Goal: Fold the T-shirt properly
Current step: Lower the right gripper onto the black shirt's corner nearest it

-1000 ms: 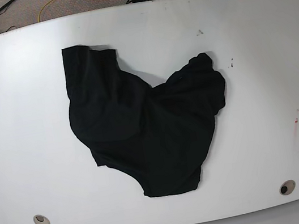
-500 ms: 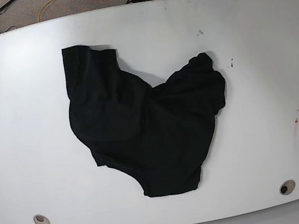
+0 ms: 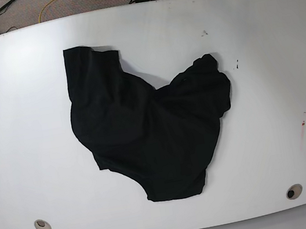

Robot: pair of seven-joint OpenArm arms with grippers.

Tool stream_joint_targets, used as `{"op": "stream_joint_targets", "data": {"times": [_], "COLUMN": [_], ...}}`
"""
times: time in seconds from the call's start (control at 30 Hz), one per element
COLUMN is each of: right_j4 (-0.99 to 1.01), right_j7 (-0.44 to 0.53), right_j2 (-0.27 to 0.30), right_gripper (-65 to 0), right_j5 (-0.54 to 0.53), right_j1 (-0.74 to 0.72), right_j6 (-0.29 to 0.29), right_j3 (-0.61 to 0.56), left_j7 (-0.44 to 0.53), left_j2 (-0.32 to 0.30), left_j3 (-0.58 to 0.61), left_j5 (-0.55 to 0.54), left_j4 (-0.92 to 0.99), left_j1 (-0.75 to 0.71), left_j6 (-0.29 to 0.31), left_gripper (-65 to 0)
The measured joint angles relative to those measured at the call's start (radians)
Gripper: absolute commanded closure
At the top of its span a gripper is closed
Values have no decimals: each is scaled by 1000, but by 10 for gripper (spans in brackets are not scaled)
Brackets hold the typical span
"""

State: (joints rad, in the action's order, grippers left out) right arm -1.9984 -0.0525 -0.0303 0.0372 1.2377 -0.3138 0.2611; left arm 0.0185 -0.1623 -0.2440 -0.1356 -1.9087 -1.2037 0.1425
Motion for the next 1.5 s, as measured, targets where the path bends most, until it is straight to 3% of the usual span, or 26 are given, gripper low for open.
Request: {"op": "stream_joint_targets", "data": {"times": [0.47,0.63,0.83,1.0,1.27,1.5], "right_j4": [-40,-76,-115,-90,-81,-66], "right_j7": [28,22,65,21,35,22], "right_j2": [8,9,14,4,-7,-5], "right_gripper": [-37,-72,-102,-87,-66,-95], "right_j5": [11,15,14,19,14,14], "right_j1": [10,-10,-74,-154,-277,-372], "right_j6": [3,0,2,0,0,0], "right_j3": [7,19,19,19,21,21], "left_j7": [-48,-76,-51,-54,-56,-47], "left_j2": [-2,0,-3,4,4,6], "left_j3": [0,-11,-31,-41,-56,-67], "left_j5": [-12,11,11,14,15,14], "left_j4": [1,-16,-40,-30,-35,-60], "left_j1": [55,92,148,191,260,339], "left_j6": [-1,0,-1,-2,-4,-3], "left_gripper": [-350,-356,-358,-361,-362,-362]}}
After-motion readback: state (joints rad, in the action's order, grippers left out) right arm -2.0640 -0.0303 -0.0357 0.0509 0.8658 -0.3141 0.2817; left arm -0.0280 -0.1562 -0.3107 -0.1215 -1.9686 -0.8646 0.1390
